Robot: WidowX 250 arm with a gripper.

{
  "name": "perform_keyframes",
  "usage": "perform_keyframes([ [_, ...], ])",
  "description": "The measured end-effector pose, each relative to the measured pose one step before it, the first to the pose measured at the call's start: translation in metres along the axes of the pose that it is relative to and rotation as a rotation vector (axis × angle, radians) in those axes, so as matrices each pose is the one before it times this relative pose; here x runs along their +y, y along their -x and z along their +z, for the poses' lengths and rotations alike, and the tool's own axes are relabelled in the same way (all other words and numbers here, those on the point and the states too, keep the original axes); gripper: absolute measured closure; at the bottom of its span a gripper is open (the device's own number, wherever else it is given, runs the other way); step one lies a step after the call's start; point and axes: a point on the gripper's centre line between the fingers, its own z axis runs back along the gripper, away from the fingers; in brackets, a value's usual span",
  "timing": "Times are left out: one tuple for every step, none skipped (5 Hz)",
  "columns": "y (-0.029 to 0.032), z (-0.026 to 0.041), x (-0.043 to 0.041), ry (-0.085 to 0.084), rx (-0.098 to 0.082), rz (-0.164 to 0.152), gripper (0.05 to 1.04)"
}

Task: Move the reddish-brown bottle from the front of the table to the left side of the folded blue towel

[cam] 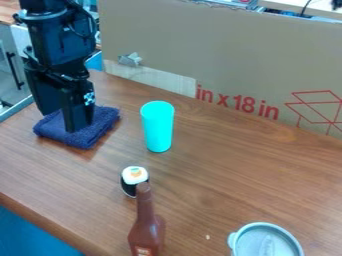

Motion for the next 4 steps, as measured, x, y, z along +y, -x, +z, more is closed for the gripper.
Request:
perform_keyframes([
  [0.00174,-0.00435,-0.00169,0.0077,0.0185,-0.0015,0.083],
  [0.00321,0.01503,-0.03189,-0.0181,-0.0167,-0.0599,0.083],
  [0.00495,0.00908,-0.03545,-0.0103,-0.0423,-0.0818,0.083],
  [0.00166,-0.00802,-0.02627,0.0273,0.0195,-0.0336,0.083],
])
